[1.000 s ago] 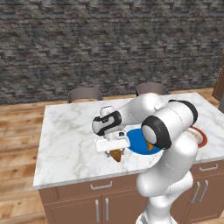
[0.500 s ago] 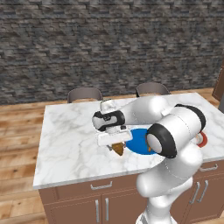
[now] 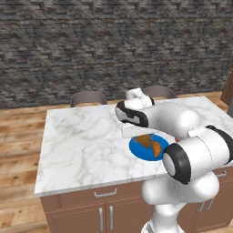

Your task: Place the pastries on the plates.

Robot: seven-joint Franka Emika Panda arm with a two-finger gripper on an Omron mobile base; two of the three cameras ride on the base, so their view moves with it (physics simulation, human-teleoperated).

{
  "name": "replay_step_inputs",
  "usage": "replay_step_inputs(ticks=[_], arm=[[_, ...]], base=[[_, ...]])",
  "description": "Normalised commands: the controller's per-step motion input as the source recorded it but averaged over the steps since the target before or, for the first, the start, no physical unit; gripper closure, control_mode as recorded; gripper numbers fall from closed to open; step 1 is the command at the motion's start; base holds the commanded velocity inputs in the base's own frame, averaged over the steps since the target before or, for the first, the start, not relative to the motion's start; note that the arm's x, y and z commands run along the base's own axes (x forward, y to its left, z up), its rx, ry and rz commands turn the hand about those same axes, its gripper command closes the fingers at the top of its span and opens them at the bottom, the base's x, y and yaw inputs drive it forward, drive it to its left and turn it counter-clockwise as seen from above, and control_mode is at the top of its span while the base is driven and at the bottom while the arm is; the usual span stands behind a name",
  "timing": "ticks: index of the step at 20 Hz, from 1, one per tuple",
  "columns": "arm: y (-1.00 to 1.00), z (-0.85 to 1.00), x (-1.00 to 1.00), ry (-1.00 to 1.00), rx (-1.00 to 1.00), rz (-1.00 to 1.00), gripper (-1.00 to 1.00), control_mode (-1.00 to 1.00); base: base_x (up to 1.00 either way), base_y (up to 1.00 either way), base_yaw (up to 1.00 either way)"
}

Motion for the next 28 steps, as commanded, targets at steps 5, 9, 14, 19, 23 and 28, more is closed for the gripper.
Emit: replay_step_inputs(ticks=[5, 9, 14, 19, 23, 28], arm=[[-1.00, 0.02, 0.00, 0.00, 0.00, 0.00, 1.00, -1.00], [-0.98, 0.00, 0.04, 0.00, 0.00, 0.00, 1.00, -1.00], [-0.96, 0.13, 0.06, 0.00, 0.00, 0.01, 1.00, -1.00], [-0.83, 0.11, 0.24, 0.00, 0.00, 0.03, 1.00, -1.00], [-0.80, 0.05, 0.31, 0.00, 0.01, 0.12, 1.00, -1.00], [-0.69, 0.00, 0.35, 0.00, 0.04, 0.19, 1.00, -1.00]], base=[[0.00, 0.00, 0.00], [0.00, 0.00, 0.00], [0.00, 0.00, 0.00], [0.00, 0.00, 0.00], [0.00, 0.00, 0.00], [0.00, 0.00, 0.00]])
